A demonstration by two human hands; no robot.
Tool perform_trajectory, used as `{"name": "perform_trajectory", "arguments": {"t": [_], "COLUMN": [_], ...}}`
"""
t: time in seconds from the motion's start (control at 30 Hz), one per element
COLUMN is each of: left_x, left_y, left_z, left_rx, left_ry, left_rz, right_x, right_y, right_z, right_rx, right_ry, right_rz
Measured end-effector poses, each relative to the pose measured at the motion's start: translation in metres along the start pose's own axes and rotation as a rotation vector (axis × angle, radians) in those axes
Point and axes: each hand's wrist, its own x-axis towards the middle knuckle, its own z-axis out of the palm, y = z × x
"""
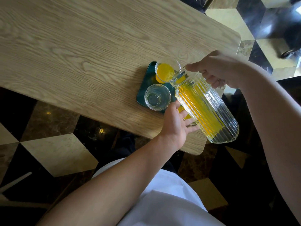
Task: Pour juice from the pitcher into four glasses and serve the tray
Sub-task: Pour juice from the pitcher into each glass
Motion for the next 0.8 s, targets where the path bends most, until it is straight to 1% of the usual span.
{"name": "perform_trajectory", "arguments": {"t": [0.23,0.47,0.8], "left_x": [-0.011,-0.019,-0.022], "left_y": [-0.010,-0.023,-0.037], "left_z": [-0.015,-0.024,-0.042], "left_rx": [0.019,0.002,-0.068], "left_ry": [0.005,0.042,0.049], "left_rz": [0.028,0.028,0.006], "right_x": [-0.012,-0.022,-0.026], "right_y": [0.007,0.013,0.012], "right_z": [0.014,0.029,0.054], "right_rx": [0.002,-0.029,-0.141], "right_ry": [-0.005,-0.007,0.002], "right_rz": [-0.037,-0.029,-0.012]}}
